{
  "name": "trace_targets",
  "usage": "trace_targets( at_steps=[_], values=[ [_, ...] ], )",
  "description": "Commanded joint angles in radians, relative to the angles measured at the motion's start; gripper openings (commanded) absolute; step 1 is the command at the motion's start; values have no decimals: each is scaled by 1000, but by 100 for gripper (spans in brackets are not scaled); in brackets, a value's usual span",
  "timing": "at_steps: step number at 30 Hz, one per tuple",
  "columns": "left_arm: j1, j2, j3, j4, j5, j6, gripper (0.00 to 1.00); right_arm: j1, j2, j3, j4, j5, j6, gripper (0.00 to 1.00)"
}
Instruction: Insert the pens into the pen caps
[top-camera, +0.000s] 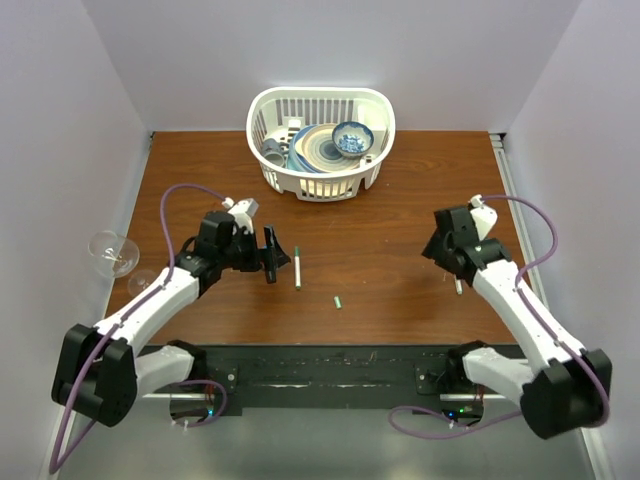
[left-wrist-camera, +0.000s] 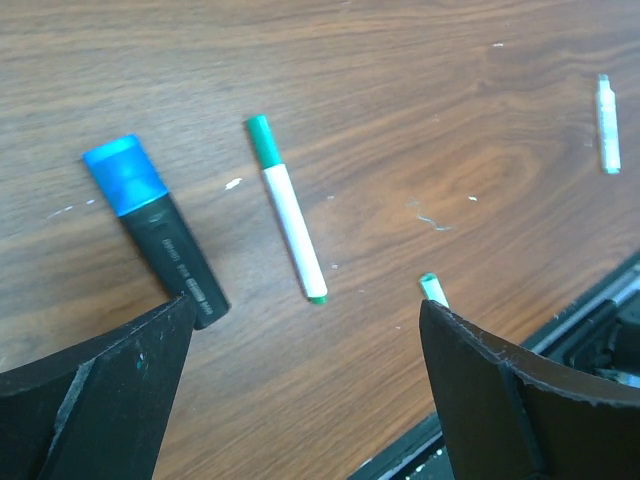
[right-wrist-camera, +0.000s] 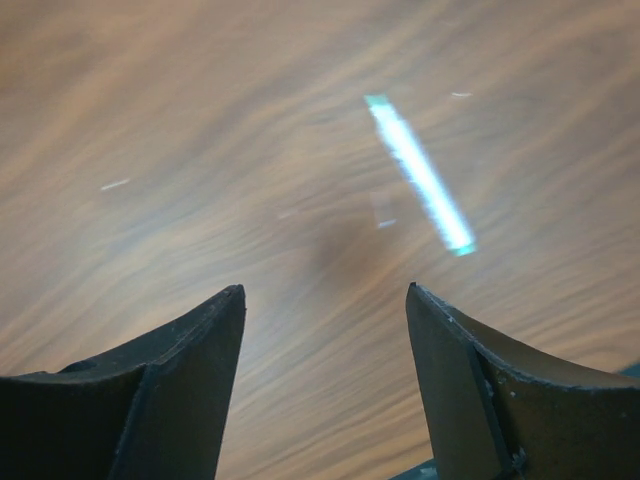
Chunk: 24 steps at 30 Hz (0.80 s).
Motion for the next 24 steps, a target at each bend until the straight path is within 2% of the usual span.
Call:
trace_targets(
  at_steps=[1, 5, 9, 12, 24],
  values=[
    [-2, -95, -38, 68, 94, 18, 100, -160, 118, 3, 88, -93, -161, 68],
    [-2, -112, -69, 146, 186, -10, 100, -288, 222, 3, 138, -207, -219, 67],
    [-4, -83, -20, 88, 214, 28, 100, -326, 358, 55, 149, -248, -293, 67],
    [-2, -86, -47, 118, 243, 18, 100, -342, 412, 87, 146, -270, -329, 66],
    [-2, -89, -56, 138, 249, 2, 100, -389, 560, 104, 166, -297, -431, 50]
  ],
)
